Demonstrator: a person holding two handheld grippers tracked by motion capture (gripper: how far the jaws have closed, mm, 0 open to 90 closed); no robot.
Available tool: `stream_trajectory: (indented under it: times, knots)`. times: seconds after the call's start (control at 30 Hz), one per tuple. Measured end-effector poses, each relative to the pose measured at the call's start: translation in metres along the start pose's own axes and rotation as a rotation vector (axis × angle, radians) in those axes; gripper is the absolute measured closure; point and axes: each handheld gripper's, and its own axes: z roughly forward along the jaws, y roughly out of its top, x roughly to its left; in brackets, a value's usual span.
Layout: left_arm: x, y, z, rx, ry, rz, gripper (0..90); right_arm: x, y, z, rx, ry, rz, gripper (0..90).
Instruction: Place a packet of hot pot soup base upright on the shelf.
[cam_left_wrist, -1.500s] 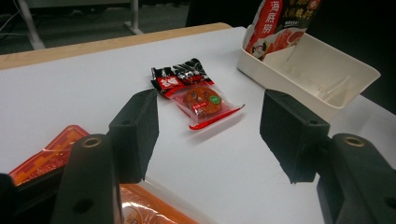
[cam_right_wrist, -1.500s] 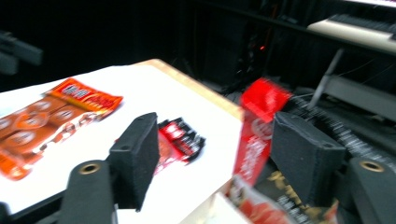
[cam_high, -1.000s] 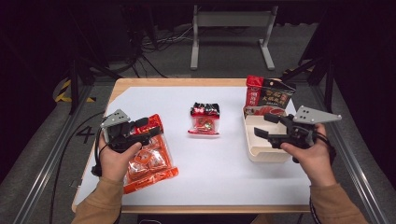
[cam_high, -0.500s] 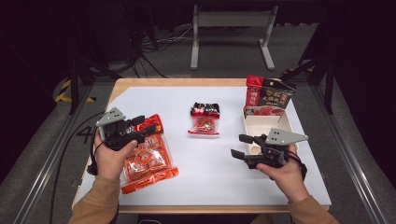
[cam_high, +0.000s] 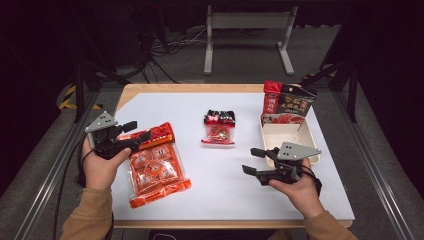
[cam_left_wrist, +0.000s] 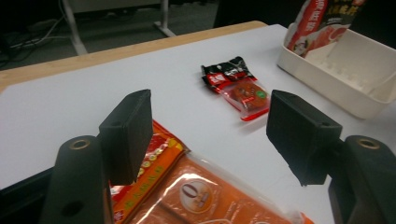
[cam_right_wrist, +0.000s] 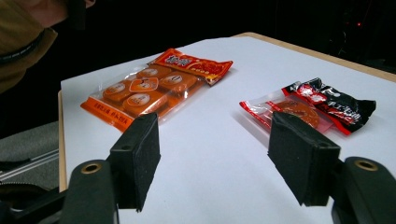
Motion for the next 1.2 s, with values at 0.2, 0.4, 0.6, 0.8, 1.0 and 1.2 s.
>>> stream_trajectory:
  times: [0.2,0.4,0.6,0.8,1.0,1.2]
  knots:
    - [0.018,-0.009,0.0,0.04,0.063,-0.006,28.9,0.0,-0.003,0.003,0.009,0.003,-0.006,34.2]
    - [0.035,-0.022,0.007,0.069,0.11,-0.049,26.6,0.002,-0.005,0.009,0.031,0.008,-0.034,32.9]
    - [0.049,-0.032,0.013,0.071,0.151,-0.049,22.1,0.003,-0.008,0.011,0.037,0.011,-0.046,32.4]
    - [0.069,-0.046,0.016,0.087,0.203,-0.09,20.4,0.003,-0.009,0.012,0.039,0.011,-0.052,32.1]
    - [0.087,-0.058,0.018,0.086,0.239,-0.146,16.4,0.004,-0.012,0.015,0.053,0.015,-0.055,31.8]
    - [0.1,-0.072,0.022,0.12,0.25,-0.223,14.0,0.007,-0.013,0.018,0.062,0.016,-0.07,31.5]
